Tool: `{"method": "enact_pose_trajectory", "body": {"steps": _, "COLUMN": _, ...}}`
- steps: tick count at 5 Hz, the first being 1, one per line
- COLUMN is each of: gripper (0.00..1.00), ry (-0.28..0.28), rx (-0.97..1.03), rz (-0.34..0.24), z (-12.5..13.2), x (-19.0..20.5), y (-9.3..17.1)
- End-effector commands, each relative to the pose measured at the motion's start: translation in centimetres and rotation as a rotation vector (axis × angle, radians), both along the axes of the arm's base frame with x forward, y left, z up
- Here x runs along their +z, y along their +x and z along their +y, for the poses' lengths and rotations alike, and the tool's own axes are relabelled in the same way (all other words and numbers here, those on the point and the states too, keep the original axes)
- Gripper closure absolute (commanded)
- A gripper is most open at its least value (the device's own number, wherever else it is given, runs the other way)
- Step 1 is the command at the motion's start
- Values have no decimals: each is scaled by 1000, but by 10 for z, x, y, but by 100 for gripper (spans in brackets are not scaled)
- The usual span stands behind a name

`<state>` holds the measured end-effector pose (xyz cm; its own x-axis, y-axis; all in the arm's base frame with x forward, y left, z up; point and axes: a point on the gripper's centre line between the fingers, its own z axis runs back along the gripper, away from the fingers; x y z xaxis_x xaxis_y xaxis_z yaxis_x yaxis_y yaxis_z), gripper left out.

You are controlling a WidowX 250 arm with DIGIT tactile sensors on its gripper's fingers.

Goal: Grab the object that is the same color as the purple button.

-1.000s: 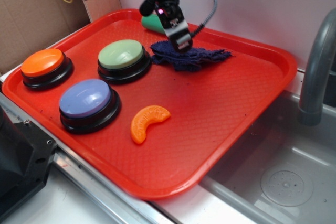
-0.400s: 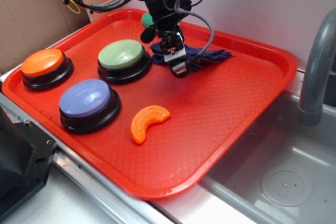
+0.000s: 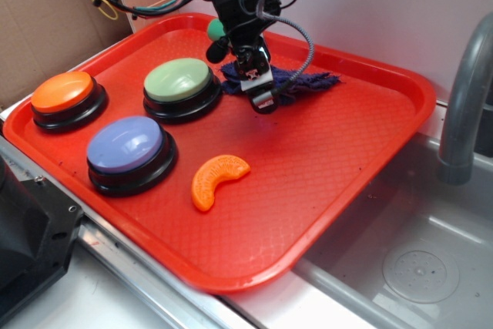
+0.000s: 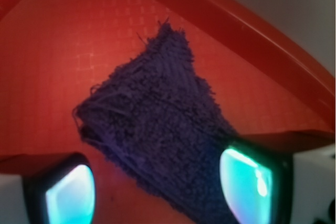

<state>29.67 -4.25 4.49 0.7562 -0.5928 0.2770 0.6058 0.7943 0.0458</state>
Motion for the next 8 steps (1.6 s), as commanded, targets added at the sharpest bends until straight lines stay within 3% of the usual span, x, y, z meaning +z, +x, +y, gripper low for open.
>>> {"method": "enact_pose_trajectory", "body": {"steps": 1, "gripper": 100, "ry": 40, "rx": -17, "rz": -2, "z": -17, "x": -16, "y": 16}}
{"method": "enact_pose_trajectory", "body": {"steps": 2, "gripper": 100, "ry": 33, "rx": 10, "rz": 0, "z": -16, "x": -10, "y": 14}}
{"method": "enact_pose_trajectory", "body": {"steps": 4, "gripper": 100, "ry": -28, "rx": 251, "rz": 137, "z": -6, "x": 50, "y": -19}}
{"method": "enact_pose_trajectory", "body": {"steps": 5, "gripper": 100, "ry": -153, "rx": 351, "rz": 196, "z": -12, "x": 82, "y": -44}}
{"method": "enact_pose_trajectory", "body": {"steps": 6, "gripper": 100, "ry": -136, "rx": 327, "rz": 117, "z": -27, "x": 110, "y": -71}}
{"method": "enact_pose_trajectory", "body": {"steps": 8, "gripper": 100, "ry": -103, "rx": 317, "rz": 98, "z": -33, "x": 115, "y": -100}}
